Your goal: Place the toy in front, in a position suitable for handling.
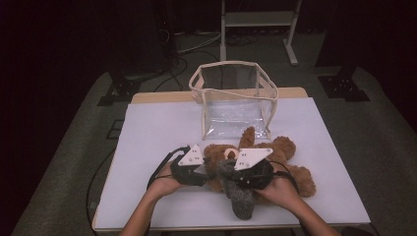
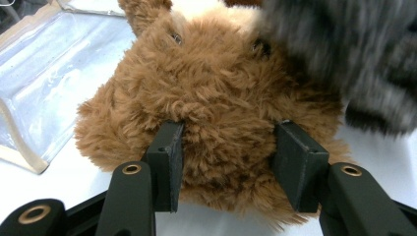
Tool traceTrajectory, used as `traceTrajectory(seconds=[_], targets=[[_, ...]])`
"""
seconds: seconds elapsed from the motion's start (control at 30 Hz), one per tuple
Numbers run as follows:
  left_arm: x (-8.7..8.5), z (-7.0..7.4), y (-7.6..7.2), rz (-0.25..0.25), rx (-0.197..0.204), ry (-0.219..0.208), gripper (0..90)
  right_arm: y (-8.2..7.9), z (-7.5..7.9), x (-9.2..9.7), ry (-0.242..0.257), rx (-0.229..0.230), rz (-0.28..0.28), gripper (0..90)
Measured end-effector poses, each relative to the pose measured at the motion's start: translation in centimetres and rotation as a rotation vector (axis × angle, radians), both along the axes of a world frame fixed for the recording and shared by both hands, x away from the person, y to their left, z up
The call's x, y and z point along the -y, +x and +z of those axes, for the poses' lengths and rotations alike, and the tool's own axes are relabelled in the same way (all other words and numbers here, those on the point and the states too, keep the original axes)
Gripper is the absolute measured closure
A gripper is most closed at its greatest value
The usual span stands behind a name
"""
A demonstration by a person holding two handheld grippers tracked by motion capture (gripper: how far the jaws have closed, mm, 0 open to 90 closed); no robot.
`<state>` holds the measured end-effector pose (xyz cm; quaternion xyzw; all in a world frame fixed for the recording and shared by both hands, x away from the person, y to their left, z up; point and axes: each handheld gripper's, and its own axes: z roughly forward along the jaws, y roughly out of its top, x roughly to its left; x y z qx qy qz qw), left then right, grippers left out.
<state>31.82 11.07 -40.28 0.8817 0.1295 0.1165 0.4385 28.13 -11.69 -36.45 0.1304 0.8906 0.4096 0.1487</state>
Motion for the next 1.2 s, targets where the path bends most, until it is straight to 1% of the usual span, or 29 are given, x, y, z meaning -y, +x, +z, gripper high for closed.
traceTrajectory(seconds=[0.1, 0.17, 0.23, 0.27, 0.33, 0.4, 0.43, 0.5, 0.53, 0.57, 0.6, 0.67, 0.73, 0.8, 0.83, 0.9, 0.97, 1.03, 1.1, 1.2], targets=[[-0.3, 0.0, 0.2, 0.002, -0.006, -0.01, 49.6, -0.1, -0.8, 0.1, -0.012, -0.016, 0.01, 70.7], [-0.3, 0.0, 0.3, 0.006, -0.008, -0.013, 49.6, -0.1, -1.2, 0.8, -0.015, -0.025, 0.004, 70.8], [-0.2, -0.1, 0.3, 0.004, -0.014, -0.02, 50.2, -0.1, -1.5, 1.6, -0.011, -0.046, -0.009, 70.8], [-0.1, -0.1, 0.3, 0.002, -0.019, -0.023, 50.7, -0.1, -1.4, 1.9, -0.007, -0.053, -0.013, 70.8], [0.2, -0.1, 0.2, -0.004, -0.018, -0.019, 50.9, -0.2, -1.1, 1.9, -0.003, -0.055, -0.015, 70.8], [0.3, 0.0, 0.0, -0.012, -0.018, -0.016, 50.9, 0.0, -0.1, 1.5, -0.009, -0.036, -0.012, 70.8], [0.4, 0.0, -0.1, -0.013, -0.017, -0.014, 50.9, 0.3, 0.5, 1.3, -0.007, -0.027, -0.008, 70.9], [0.4, 0.0, -0.2, -0.019, -0.015, -0.007, 50.9, 1.1, 1.7, 0.7, -0.005, -0.027, -0.005, 70.8], [0.4, -0.1, -0.2, -0.021, -0.015, -0.012, 50.9, 1.6, 2.2, 0.4, -0.006, -0.023, -0.01, 70.9], [0.5, -0.1, -0.3, -0.025, -0.013, -0.01, 50.9, 2.3, 2.6, 0.1, -0.012, -0.026, -0.012, 70.8], [0.5, 0.0, -0.3, -0.027, -0.012, -0.009, 50.9, 3.1, 3.0, -0.4, -0.021, -0.041, -0.016, 70.8], [0.5, 0.0, -0.4, -0.033, -0.005, -0.006, 50.9, 4.4, 3.2, -1.2, -0.051, -0.05, -0.016, 70.8], [0.6, 0.0, -0.5, -0.039, -0.003, 0.001, 50.8, 5.8, 3.2, -2.0, -0.064, -0.077, -0.023, 70.8], [0.6, 0.0, -0.6, -0.045, 0.002, 0.009, 50.8, 6.9, 3.0, -2.4, -0.063, -0.102, -0.029, 70.8], [0.6, 0.0, -0.6, -0.044, 0.005, 0.015, 50.8, 7.4, 2.8, -2.5, -0.058, -0.127, -0.027, 70.8], [0.4, -0.1, -0.6, -0.045, 0.003, 0.006, 50.8, 7.8, 2.6, -2.4, -0.055, -0.152, -0.03, 70.8], [0.5, -0.1, -0.6, -0.053, 0.009, 0.01, 50.7, 7.9, 2.6, -1.9, -0.033, -0.175, -0.03, 70.8], [0.7, 0.0, -0.7, -0.05, 0.011, 0.009, 50.8, 8.0, 2.7, -1.7, -0.027, -0.184, -0.03, 70.8], [0.7, 0.0, -0.6, -0.049, 0.012, 0.017, 50.8, 8.2, 2.7, -2.1, -0.029, -0.195, -0.034, 70.8], [0.7, 0.0, -0.7, -0.056, 0.018, 0.02, 50.8, 9.0, 2.2, -3.3, -0.047, -0.22, -0.039, 70.8]])
